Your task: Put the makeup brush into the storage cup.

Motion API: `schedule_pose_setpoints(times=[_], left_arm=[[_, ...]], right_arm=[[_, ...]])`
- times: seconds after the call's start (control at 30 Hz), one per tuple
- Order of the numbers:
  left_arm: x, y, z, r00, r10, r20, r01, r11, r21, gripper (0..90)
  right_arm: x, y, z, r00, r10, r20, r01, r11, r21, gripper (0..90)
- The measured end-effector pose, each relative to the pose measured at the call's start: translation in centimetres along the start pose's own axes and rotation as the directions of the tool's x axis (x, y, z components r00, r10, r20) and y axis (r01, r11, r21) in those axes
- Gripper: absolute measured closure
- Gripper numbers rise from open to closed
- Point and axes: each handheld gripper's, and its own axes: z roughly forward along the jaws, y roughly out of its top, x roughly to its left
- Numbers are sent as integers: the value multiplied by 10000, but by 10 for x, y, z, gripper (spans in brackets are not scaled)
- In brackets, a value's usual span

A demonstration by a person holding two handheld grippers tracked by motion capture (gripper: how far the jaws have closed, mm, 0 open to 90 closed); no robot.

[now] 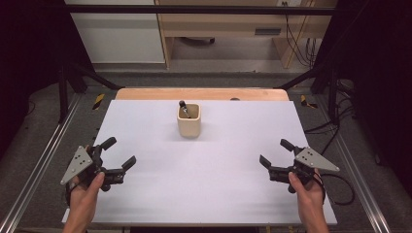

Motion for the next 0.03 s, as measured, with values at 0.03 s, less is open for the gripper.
schedule_pose_setpoints(times=[0.03], left_arm=[[0,0,0,10000,33,13,-33,10000,26,16]], right_arm=[[-1,-1,1,10000,-1,4,1,10000,-32,54]])
